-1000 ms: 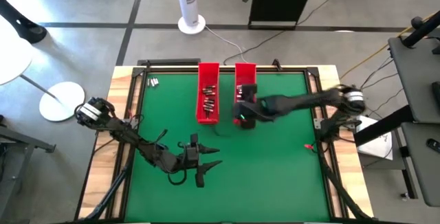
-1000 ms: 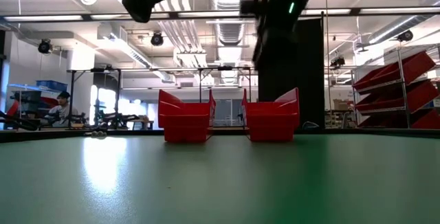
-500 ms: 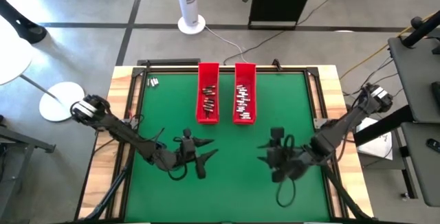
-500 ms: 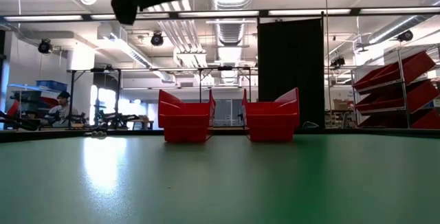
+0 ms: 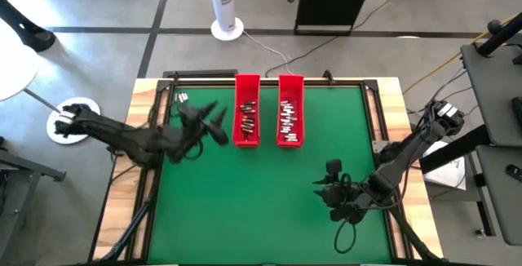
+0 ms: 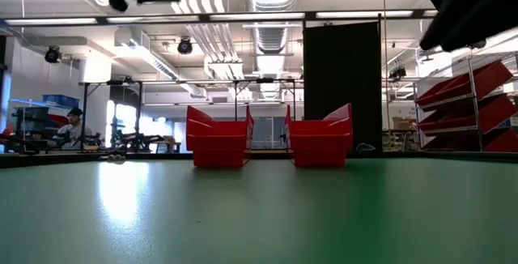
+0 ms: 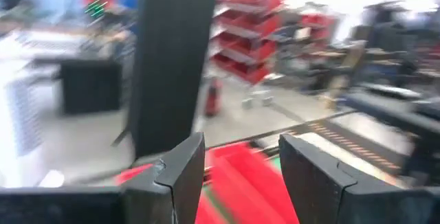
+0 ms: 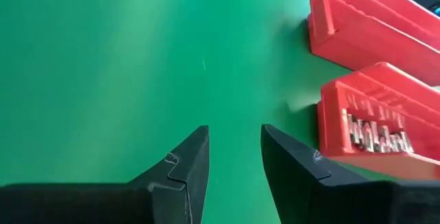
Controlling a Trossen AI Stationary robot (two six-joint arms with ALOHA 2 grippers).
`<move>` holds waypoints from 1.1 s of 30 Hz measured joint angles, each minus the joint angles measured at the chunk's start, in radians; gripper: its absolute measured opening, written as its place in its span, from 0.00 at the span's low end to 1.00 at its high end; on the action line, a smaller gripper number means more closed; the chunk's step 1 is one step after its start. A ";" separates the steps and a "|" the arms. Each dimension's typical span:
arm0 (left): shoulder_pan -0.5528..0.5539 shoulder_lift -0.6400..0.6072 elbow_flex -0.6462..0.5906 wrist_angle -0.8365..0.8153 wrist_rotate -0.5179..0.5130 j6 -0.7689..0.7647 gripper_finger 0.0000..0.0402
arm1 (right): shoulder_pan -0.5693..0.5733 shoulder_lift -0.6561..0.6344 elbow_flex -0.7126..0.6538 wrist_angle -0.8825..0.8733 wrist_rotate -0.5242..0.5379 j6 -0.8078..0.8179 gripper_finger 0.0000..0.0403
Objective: Sort batteries
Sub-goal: Put the silver battery into the right red bin
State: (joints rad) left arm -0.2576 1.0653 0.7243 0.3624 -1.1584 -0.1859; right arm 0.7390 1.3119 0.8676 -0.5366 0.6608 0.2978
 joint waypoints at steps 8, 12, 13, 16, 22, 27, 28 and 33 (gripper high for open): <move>0.347 -0.139 -0.002 -0.606 0.153 -0.534 0.42 | 0.082 -0.010 -0.038 -0.039 0.000 -0.017 0.35; 0.524 -0.117 -0.007 -0.845 0.269 -0.750 0.42 | 0.094 -0.024 -0.038 -0.040 -0.004 -0.007 0.40; 0.570 -0.103 -0.007 -0.889 0.303 -0.813 0.42 | 0.094 -0.028 -0.038 -0.041 -0.004 -0.001 0.41; 0.729 -0.053 -0.006 -0.956 0.497 -0.908 0.42 | 0.091 -0.040 -0.038 -0.042 -0.004 -0.002 0.45; 1.033 0.088 -0.001 -0.955 0.799 -0.792 0.42 | 0.085 -0.059 -0.038 -0.029 -0.005 0.024 0.50; 1.186 0.216 0.002 -0.916 0.893 -0.739 0.42 | 0.096 -0.062 -0.037 -0.027 -0.041 0.185 0.51; 1.203 0.244 0.009 -0.913 0.893 -0.743 0.42 | 0.098 -0.062 -0.037 -0.026 -0.041 0.201 0.51; 1.245 0.380 0.083 -0.968 0.873 -0.825 0.42 | 0.094 -0.060 -0.037 -0.022 -0.032 0.209 0.51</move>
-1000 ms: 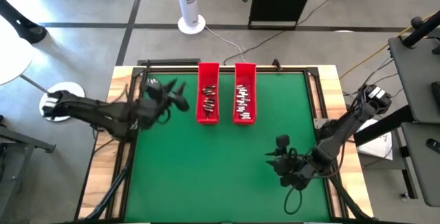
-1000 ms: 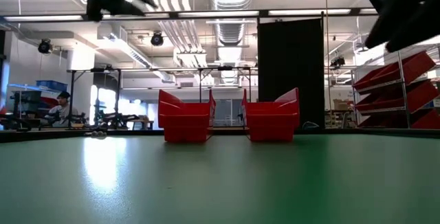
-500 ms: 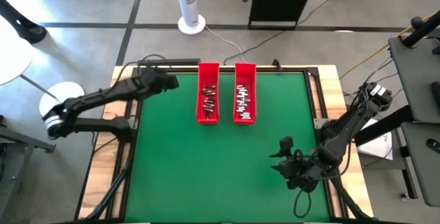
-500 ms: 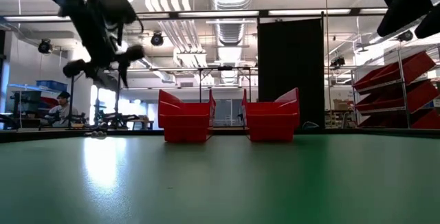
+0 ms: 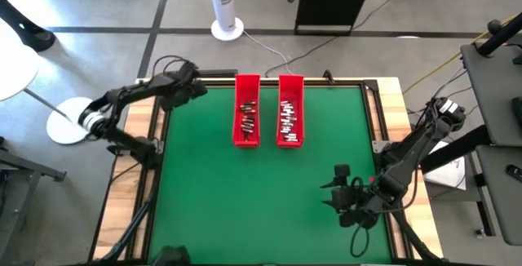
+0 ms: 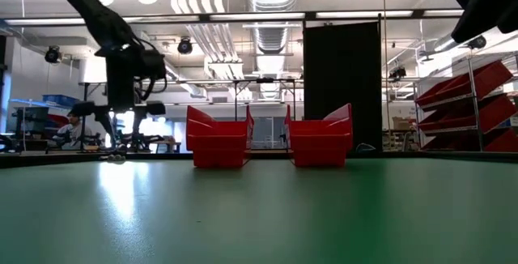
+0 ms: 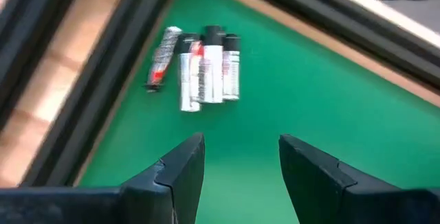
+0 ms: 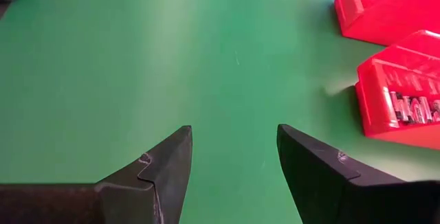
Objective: Sort batteries
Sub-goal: Put the silver battery into the right red bin
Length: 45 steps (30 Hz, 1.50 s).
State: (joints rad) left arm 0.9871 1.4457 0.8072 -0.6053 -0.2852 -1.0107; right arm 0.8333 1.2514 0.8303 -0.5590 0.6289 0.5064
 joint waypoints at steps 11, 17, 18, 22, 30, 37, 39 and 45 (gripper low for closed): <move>0.008 0.272 0.226 -0.307 -0.019 -0.069 0.42 | 0.005 0.000 0.000 -0.014 -0.012 0.092 0.50; -0.007 0.389 0.421 -0.403 0.042 0.146 0.42 | 0.032 0.000 0.000 -0.074 -0.083 0.154 0.48; -0.006 0.410 0.459 -0.430 0.040 0.179 0.42 | 0.037 0.000 0.000 -0.087 -0.083 0.163 0.48; 0.038 0.479 0.582 -0.527 0.034 0.248 0.42 | 0.053 0.000 0.000 -0.147 -0.080 0.263 0.47; 0.121 0.608 0.670 -0.558 0.067 0.295 0.42 | 0.079 0.000 0.000 -0.251 -0.079 0.381 0.50; 0.164 0.656 0.653 -0.595 0.072 0.296 0.42 | 0.079 -0.043 0.000 -0.325 -0.075 0.449 0.49; 0.160 0.652 0.648 -0.589 0.060 0.303 0.42 | 0.079 -0.064 0.000 -0.329 -0.051 0.433 0.48; 0.155 0.647 0.631 -0.569 0.079 0.341 0.42 | 0.078 -0.103 0.000 -0.327 0.011 0.394 0.49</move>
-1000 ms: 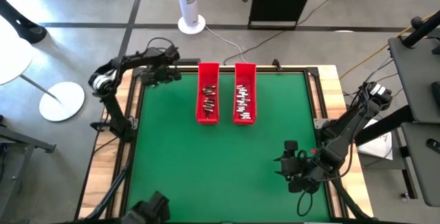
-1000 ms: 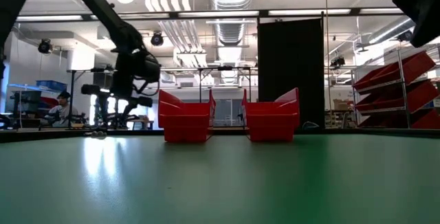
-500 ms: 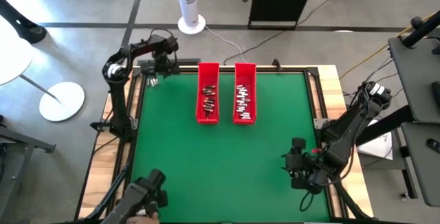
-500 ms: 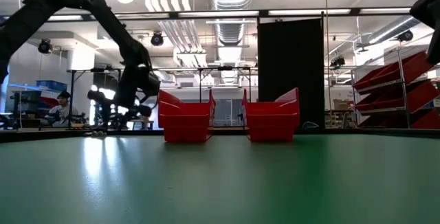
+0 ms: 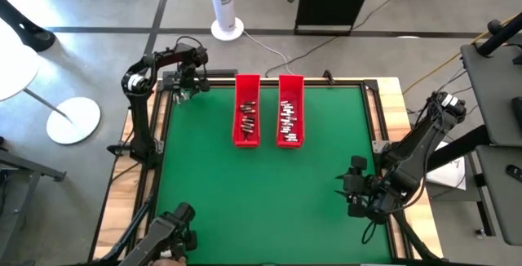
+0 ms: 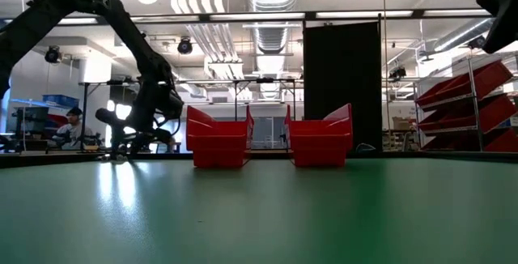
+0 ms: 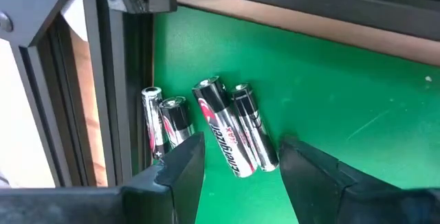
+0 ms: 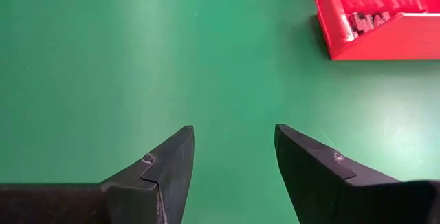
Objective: Sort batteries
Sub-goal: Put the silver battery into the right red bin
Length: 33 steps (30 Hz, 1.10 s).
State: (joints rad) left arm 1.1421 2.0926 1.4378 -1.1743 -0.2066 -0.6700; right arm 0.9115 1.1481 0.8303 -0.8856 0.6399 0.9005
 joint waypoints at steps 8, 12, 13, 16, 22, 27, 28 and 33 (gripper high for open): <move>-0.012 0.003 0.016 0.022 0.039 0.019 0.35 | 0.000 -0.002 0.000 0.000 0.018 -0.034 0.46; -0.022 0.003 0.020 0.038 0.044 0.033 0.23 | 0.000 -0.002 0.000 0.000 0.024 -0.044 0.44; -0.027 0.003 0.020 0.039 0.033 0.040 0.19 | 0.000 -0.002 0.000 0.000 0.024 -0.038 0.44; -0.047 -0.001 0.024 0.072 0.018 0.052 0.09 | 0.000 -0.002 0.000 0.000 0.024 -0.029 0.43; -0.080 0.008 0.036 0.067 0.023 0.084 0.01 | 0.000 -0.002 0.000 -0.002 0.021 -0.037 0.40; -0.094 0.008 0.039 0.060 0.031 0.083 0.00 | 0.000 -0.002 0.000 -0.001 0.015 -0.030 0.39; -0.095 0.007 0.039 0.059 0.030 0.083 0.00 | 0.000 -0.002 0.000 -0.001 0.014 -0.027 0.38; -0.104 -0.019 0.039 0.054 0.045 0.082 0.00 | 0.000 -0.002 0.000 -0.001 0.010 -0.026 0.36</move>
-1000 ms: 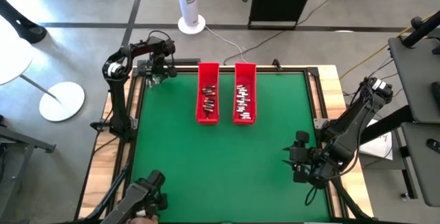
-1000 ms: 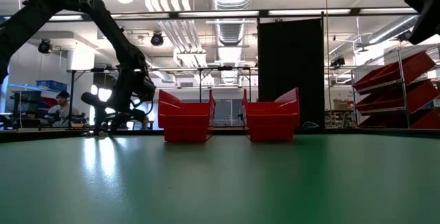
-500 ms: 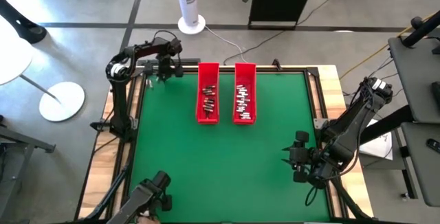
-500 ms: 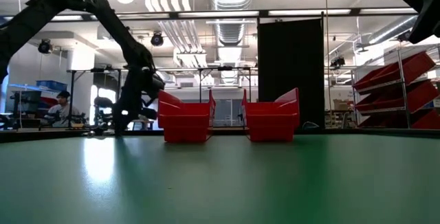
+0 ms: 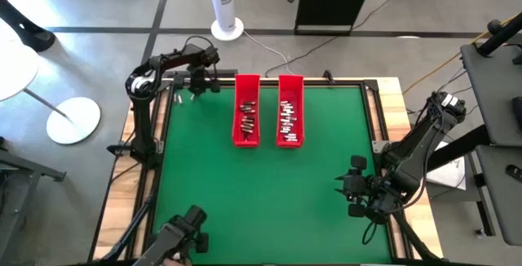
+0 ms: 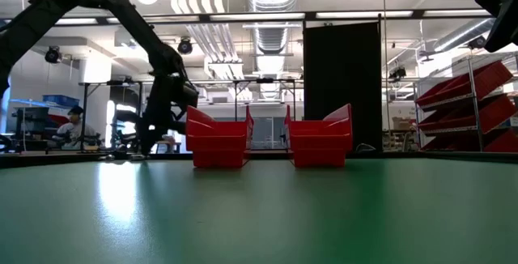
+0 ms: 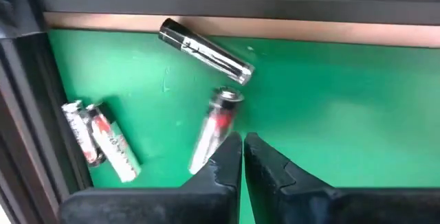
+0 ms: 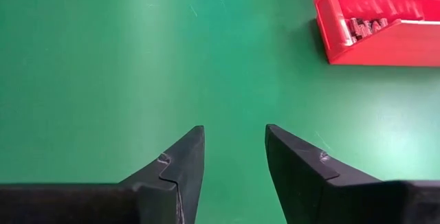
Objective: Sort batteries
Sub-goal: Put the silver battery into the right red bin
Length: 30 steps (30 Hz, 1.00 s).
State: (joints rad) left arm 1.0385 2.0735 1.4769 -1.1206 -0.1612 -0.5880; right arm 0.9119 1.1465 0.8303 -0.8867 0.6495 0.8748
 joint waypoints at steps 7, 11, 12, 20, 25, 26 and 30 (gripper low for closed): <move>0.001 -0.093 0.000 -0.007 -0.006 0.006 0.05 | -0.002 0.000 0.000 0.000 0.015 -0.030 0.37; -0.015 -0.118 0.001 0.000 0.001 0.026 0.15 | -0.003 0.000 0.000 0.000 0.032 -0.031 0.39; -0.027 -0.117 0.000 0.004 0.006 0.046 0.17 | -0.003 0.000 0.000 0.000 0.032 -0.030 0.40; -0.125 -0.101 -0.016 0.086 0.009 0.086 0.41 | -0.003 0.000 0.000 -0.002 0.032 -0.029 0.45; -0.151 -0.063 -0.044 0.107 0.051 0.100 0.41 | -0.002 0.000 0.000 -0.002 0.026 -0.004 0.45; -0.160 -0.057 -0.050 0.120 0.063 0.108 0.40 | -0.001 0.000 0.000 -0.002 0.026 -0.002 0.45; -0.201 -0.026 -0.077 0.176 0.089 0.139 0.35 | 0.000 0.000 0.000 -0.003 0.024 -0.003 0.43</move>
State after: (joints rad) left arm 0.8376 2.0473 1.4002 -0.9445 -0.0725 -0.4493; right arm 0.9115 1.1461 0.8303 -0.8893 0.6739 0.8718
